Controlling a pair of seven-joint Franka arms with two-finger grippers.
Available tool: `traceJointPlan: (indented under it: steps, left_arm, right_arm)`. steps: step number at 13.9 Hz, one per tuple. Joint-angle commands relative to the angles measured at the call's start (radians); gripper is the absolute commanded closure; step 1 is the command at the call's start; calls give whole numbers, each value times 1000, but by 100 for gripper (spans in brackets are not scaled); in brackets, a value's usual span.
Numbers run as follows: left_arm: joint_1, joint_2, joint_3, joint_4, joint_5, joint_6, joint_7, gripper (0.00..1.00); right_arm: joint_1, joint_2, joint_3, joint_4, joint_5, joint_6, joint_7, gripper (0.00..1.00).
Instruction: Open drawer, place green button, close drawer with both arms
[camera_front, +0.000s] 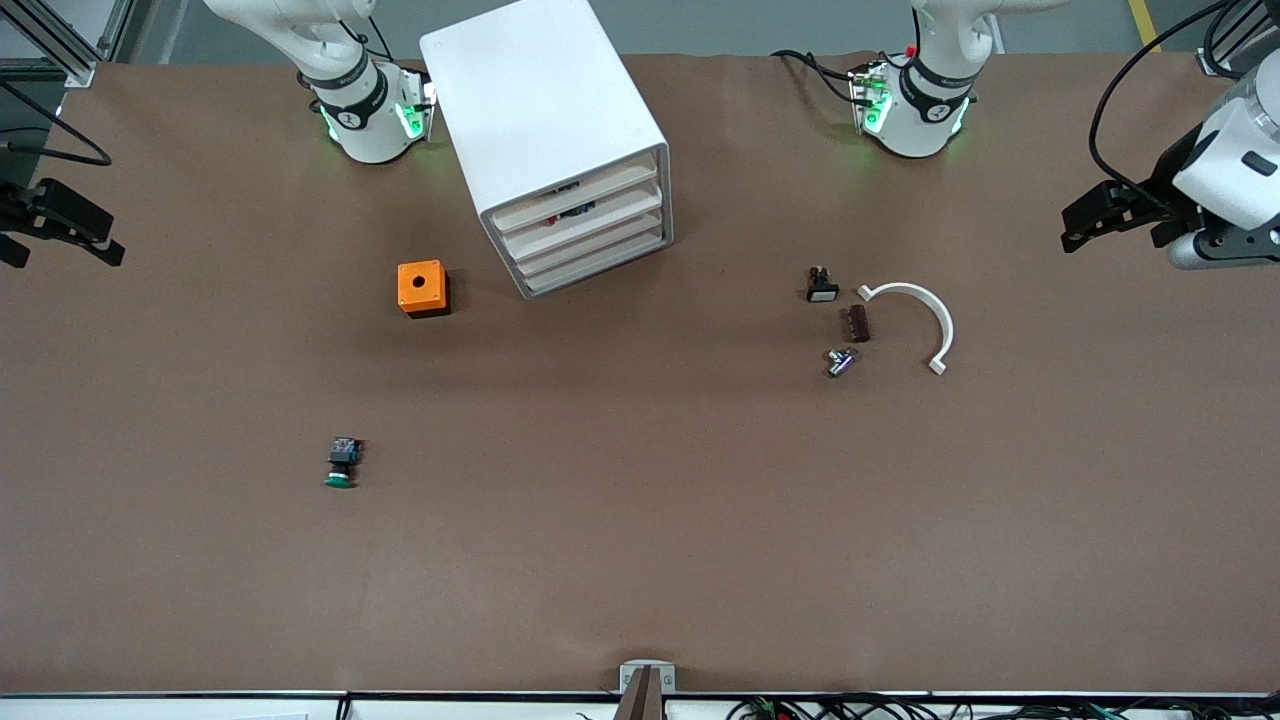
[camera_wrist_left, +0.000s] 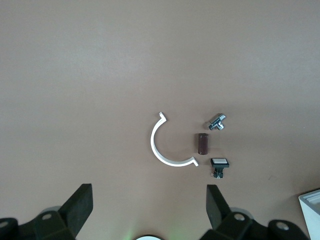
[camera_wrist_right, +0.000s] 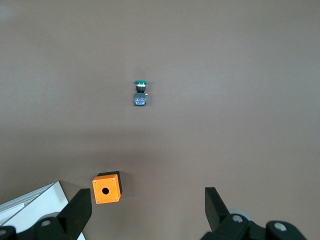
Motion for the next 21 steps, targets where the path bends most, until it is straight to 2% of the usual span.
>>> traceJointPlan:
  steps: [1,5,9,13,15,18,21]
  left_arm:
    - [13,10,2,15,-6,-8,15,0]
    - [21,15,0,18,-9,-8,6,0]
    - [21,82,-1,87,-18,-31,9,0]
    - [9,150,-4,85,-11,-31,9,0]
    - [10,224,-4,98,-7,-30,9,0]
    - [-46,396,-9,202,-6,-28,-26,0]
    - [-66,543,-12,245,-18,5,-232,0]
  right_arm:
    - [-14,0,12,13,-8,-6,-12,0]
    - [-14,1,12,13,-8,-6,-12,0]
    - [-9,7,13,13,-8,-4,-12,0]
    - [-7,21,16,13,-5,-1,-12,0]
    - [-7,30,16,13,-2,11,-12,0]
    - [-7,41,18,13,0,52,-10,0]
    - [22,92,18,6,-5,53,-12,0]
